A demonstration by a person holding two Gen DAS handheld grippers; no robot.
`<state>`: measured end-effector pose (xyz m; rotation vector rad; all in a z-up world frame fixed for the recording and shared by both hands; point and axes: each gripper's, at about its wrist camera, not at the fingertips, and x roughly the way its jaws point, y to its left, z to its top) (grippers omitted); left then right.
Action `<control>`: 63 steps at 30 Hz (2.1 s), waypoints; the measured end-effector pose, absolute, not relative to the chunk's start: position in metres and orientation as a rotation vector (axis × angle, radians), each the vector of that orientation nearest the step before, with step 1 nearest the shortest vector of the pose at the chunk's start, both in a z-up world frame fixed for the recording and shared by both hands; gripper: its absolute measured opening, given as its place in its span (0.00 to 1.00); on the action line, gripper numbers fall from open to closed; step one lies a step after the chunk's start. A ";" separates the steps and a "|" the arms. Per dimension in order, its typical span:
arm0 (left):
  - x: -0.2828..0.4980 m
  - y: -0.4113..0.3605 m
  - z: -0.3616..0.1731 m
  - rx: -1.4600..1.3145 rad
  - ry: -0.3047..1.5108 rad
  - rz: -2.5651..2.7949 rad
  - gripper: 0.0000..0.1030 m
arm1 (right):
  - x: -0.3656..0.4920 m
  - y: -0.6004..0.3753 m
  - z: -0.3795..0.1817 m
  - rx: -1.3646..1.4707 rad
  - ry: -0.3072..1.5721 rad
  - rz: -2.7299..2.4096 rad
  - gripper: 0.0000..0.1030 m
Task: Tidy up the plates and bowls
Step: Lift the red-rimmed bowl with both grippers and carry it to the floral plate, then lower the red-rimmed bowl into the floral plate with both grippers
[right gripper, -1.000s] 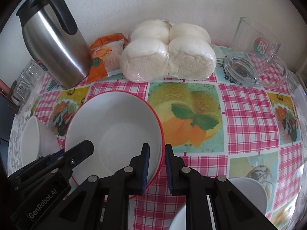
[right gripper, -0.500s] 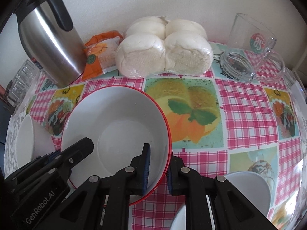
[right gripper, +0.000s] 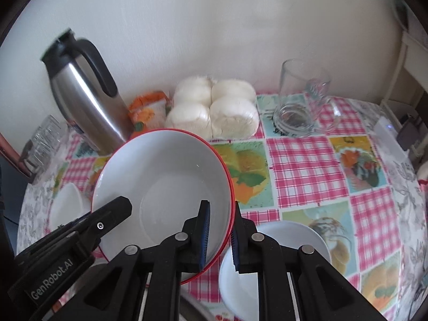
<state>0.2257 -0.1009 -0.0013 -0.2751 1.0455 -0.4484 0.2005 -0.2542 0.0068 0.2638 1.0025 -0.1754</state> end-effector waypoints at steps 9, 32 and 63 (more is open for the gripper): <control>0.186 -0.082 0.040 -0.238 0.984 -0.452 0.15 | 0.157 -0.242 0.047 0.301 0.915 -0.147 0.15; 0.100 -0.071 0.051 -0.062 1.014 -0.419 0.15 | 0.047 -0.219 0.060 0.490 0.847 -0.144 0.15; 0.111 -0.028 -0.003 -0.127 1.181 -0.297 0.15 | 0.063 -0.183 0.003 0.572 1.020 -0.085 0.17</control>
